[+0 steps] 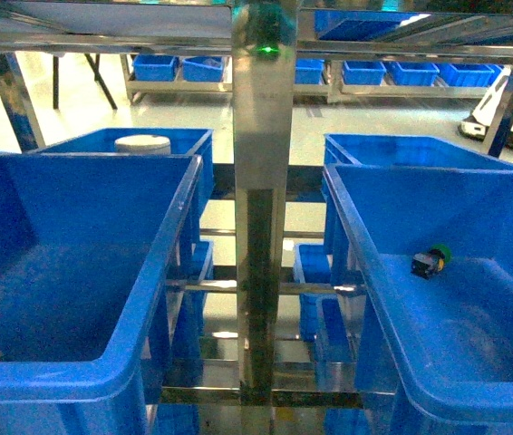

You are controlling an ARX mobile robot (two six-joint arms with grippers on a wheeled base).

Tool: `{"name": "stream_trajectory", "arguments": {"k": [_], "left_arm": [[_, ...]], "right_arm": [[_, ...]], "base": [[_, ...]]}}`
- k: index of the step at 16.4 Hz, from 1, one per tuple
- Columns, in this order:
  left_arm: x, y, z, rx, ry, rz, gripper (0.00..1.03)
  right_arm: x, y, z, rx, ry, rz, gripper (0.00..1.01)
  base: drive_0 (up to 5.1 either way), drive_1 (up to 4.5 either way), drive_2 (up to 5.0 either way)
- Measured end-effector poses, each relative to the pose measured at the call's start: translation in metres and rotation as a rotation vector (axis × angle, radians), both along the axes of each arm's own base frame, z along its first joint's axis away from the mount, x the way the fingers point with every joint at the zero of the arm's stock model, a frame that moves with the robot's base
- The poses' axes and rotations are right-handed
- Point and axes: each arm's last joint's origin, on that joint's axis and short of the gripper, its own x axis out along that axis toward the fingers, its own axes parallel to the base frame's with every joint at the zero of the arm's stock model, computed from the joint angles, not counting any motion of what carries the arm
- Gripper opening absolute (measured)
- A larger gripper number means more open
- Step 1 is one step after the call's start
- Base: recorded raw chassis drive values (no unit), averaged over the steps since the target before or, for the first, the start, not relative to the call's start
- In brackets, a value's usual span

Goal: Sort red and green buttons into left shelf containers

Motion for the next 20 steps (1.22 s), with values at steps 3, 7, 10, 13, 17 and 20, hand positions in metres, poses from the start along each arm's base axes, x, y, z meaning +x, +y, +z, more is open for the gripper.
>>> {"name": "stream_trajectory", "arguments": {"k": [3,7,10,13,17,20], "left_arm": [[0.0,0.0,-0.004,0.0,-0.004,0.0,0.02],[0.0,0.0,-0.011,0.001,-0.004,0.0,0.02],[0.0,0.0,-0.011,0.001,-0.002,-0.001,0.02],[0.0,0.0,-0.012,0.001,-0.002,-0.001,0.23],[0.0,0.0,-0.011,0.001,-0.002,-0.001,0.57],[0.0,0.0,-0.011,0.003,-0.002,-0.001,1.0]], "right_arm": [[0.0,0.0,0.0,0.0,0.0,0.0,0.02],[0.0,0.0,0.0,0.0,0.0,0.0,0.02],[0.0,0.0,0.0,0.0,-0.001,0.0,0.02],[0.0,0.0,0.0,0.0,-0.001,0.0,0.18],[0.0,0.0,0.0,0.0,-0.001,0.0,0.53],[0.0,0.0,0.0,0.001,-0.001,0.0,1.0]], "base": [[0.0,0.0,0.0],[0.0,0.0,0.0],[0.0,0.0,0.0],[0.0,0.0,0.0],[0.0,0.0,0.0],[0.0,0.0,0.0]]}}
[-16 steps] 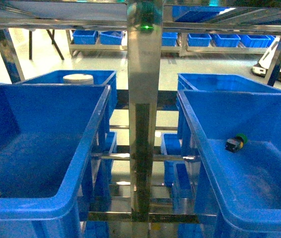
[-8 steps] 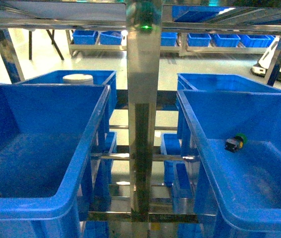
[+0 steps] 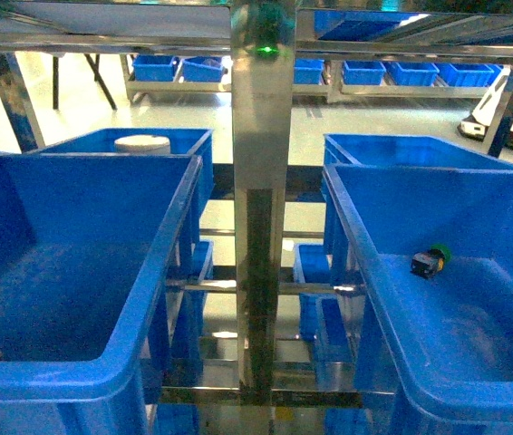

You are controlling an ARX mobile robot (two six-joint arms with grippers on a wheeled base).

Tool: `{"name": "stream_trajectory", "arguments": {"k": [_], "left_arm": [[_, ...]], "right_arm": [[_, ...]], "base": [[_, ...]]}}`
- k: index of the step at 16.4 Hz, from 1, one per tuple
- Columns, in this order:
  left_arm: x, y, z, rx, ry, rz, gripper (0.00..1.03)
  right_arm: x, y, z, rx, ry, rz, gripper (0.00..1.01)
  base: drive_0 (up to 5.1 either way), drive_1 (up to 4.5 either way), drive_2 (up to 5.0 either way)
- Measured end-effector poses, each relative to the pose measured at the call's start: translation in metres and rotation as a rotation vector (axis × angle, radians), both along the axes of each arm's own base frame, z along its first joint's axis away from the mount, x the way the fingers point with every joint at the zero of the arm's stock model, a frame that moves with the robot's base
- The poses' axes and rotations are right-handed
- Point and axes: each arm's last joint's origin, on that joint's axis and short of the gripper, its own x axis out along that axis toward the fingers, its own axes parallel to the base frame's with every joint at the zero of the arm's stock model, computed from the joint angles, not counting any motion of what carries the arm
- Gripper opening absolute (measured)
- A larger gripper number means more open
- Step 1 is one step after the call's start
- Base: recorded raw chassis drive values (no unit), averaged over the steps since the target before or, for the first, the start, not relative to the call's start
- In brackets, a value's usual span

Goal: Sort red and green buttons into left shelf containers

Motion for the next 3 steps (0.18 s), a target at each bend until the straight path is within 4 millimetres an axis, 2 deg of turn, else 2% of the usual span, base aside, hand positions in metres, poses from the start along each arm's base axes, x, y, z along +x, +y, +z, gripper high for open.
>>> {"name": "stream_trajectory", "arguments": {"k": [3], "left_arm": [[0.0,0.0,0.0,0.0,0.0,0.0,0.98]], "right_arm": [[0.0,0.0,0.0001,0.0,0.0,0.0,0.98]], "base": [[0.0,0.0,0.0]]}}
